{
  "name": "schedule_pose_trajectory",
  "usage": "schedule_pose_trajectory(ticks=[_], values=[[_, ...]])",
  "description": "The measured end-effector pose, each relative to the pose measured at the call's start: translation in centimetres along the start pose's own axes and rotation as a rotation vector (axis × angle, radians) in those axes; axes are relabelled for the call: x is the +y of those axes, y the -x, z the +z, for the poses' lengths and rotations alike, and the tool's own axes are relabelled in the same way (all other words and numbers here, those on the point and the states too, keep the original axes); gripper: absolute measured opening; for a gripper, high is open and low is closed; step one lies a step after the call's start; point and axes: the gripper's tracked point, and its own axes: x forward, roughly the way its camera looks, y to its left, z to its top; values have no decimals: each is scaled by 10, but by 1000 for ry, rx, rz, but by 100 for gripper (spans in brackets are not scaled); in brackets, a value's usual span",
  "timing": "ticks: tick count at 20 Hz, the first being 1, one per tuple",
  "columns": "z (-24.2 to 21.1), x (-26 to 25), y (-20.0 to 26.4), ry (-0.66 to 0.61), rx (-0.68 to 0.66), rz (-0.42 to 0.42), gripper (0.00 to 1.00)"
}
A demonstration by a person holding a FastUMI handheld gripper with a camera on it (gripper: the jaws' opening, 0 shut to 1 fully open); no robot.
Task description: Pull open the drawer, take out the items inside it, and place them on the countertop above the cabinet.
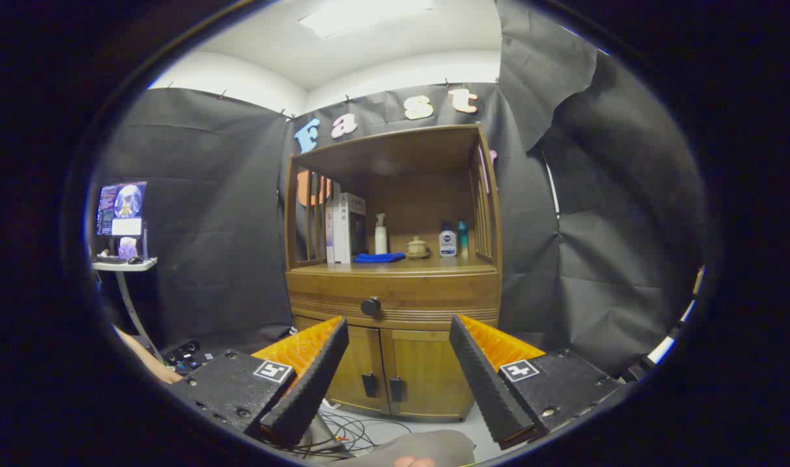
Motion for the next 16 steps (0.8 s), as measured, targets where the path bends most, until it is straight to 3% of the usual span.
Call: schedule_pose_trajectory(ticks=[16], values=[[-4, -4, -3, 24, 9, -3, 100]])
